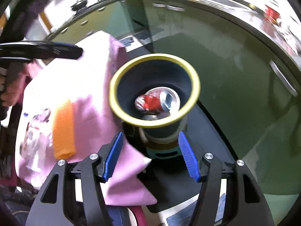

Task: Collect trash
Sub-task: 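Carry the Coca-Cola can over the bin and drop it with the left gripper, then grasp the orange foam fruit net with the right gripper and lift it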

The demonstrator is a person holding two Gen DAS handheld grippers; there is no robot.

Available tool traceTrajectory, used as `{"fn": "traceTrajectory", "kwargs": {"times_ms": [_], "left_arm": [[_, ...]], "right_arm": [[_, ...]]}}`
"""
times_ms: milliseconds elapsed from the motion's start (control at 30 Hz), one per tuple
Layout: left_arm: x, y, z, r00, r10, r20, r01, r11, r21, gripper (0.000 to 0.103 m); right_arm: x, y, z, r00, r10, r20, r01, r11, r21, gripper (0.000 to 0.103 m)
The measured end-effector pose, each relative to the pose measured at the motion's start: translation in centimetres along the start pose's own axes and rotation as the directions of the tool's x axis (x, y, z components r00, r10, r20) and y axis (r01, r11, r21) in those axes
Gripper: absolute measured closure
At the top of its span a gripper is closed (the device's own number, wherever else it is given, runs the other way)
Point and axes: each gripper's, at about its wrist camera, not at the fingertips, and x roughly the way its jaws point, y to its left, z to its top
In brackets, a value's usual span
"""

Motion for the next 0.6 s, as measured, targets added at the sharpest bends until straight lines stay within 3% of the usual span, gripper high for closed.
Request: {"fn": "traceTrajectory", "kwargs": {"times_ms": [133,300,500,600], "left_arm": [[-6.7,2.0,-4.9,0.992,0.069,0.106,-0.062,0.996,-0.066,0.019],[-13.7,4.8,-13.2,0.965,0.135,0.223,-0.09,0.975,-0.202,0.016],[-18.6,6.8,-23.2,0.881,0.35,0.318,-0.227,0.903,-0.364,0.01],[-19.1,7.3,-27.1,0.867,0.391,0.31,-0.235,0.868,-0.438,0.01]], "right_arm": [[-0.4,3.8,0.6,0.999,0.041,-0.001,-0.041,0.996,-0.077,0.042],[0.4,9.4,1.6,0.992,0.123,-0.041,-0.129,0.975,-0.18,0.042],[3.5,15.8,2.7,0.981,0.145,-0.13,-0.177,0.94,-0.292,0.042],[5.1,17.0,3.0,0.975,0.147,-0.17,-0.194,0.932,-0.305,0.044]]}}
